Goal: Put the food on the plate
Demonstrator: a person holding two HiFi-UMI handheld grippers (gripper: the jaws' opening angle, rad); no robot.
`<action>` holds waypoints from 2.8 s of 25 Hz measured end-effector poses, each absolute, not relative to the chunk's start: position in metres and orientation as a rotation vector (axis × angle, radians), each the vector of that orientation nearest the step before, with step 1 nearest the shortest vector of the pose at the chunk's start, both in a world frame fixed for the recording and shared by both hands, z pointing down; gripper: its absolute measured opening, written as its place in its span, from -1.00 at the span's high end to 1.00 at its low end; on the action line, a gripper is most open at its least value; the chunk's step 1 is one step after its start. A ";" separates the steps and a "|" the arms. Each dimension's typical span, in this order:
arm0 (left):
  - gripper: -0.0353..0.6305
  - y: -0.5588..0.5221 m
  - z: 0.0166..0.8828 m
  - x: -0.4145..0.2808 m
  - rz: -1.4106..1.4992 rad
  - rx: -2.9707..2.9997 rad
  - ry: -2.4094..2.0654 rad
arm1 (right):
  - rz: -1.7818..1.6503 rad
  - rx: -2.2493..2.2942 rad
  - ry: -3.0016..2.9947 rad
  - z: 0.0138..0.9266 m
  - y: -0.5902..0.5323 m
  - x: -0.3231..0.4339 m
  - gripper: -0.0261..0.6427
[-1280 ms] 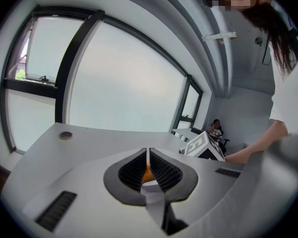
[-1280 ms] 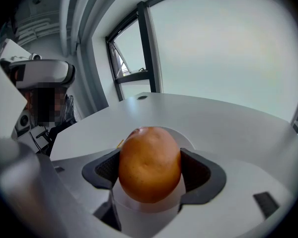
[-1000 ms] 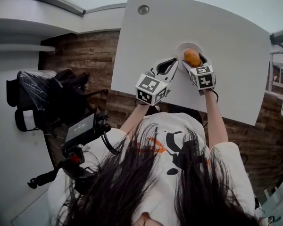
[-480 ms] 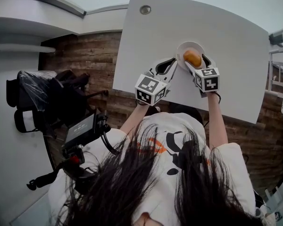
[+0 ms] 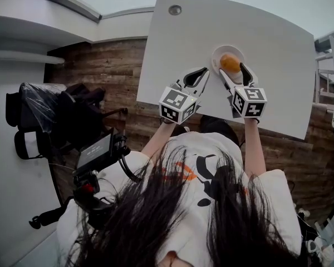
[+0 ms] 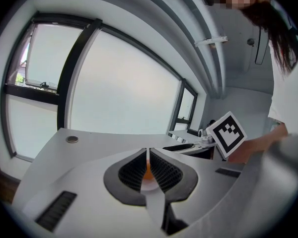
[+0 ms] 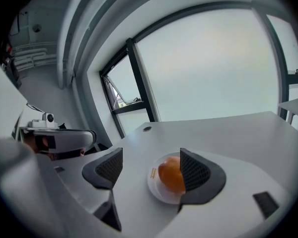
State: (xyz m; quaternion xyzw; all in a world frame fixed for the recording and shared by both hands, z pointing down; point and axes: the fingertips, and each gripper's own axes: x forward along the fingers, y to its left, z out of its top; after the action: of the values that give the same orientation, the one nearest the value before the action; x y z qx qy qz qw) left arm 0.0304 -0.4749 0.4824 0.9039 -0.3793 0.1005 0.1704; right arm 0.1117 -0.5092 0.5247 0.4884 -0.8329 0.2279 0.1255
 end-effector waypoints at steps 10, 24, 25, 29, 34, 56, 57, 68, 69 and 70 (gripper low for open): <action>0.87 -0.427 0.465 0.016 0.259 2.647 -1.034 | 0.692 1.619 -2.458 0.489 -0.449 0.090 0.32; 0.87 -0.327 0.463 -0.037 0.188 2.668 -0.960 | 0.803 1.717 -2.428 0.487 -0.321 0.033 0.32; 0.87 -0.321 0.464 -0.040 0.184 2.664 -0.955 | 0.802 1.719 -2.422 0.487 -0.312 0.030 0.32; 0.87 -0.292 0.469 -0.041 0.189 2.654 -0.918 | 0.825 1.743 -2.400 0.487 -0.279 0.028 0.32; 0.87 -0.262 0.471 -0.032 0.194 2.644 -0.889 | 0.844 1.739 -2.381 0.491 -0.247 0.032 0.32; 0.87 -0.068 0.469 0.048 0.216 2.579 -1.099 | 0.834 1.565 -2.529 0.486 -0.065 0.112 0.32; 0.87 -0.052 0.473 0.050 0.232 2.576 -1.100 | 0.835 1.560 -2.534 0.488 -0.052 0.114 0.32; 0.87 -0.002 0.481 0.047 0.320 2.544 -1.139 | 0.930 1.506 -2.546 0.505 -0.016 0.111 0.32; 0.87 -0.002 0.481 0.047 0.325 2.546 -1.136 | 0.933 1.508 -2.549 0.504 -0.017 0.111 0.32; 0.87 0.000 0.481 0.048 0.332 2.548 -1.131 | 0.936 1.512 -2.553 0.503 -0.018 0.110 0.32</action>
State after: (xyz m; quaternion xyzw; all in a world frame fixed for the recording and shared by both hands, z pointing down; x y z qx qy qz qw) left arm 0.0476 -0.0002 0.4811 0.8950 -0.3971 0.1168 0.1663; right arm 0.1105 -0.0179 0.5032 0.4859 -0.8205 0.3008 0.0153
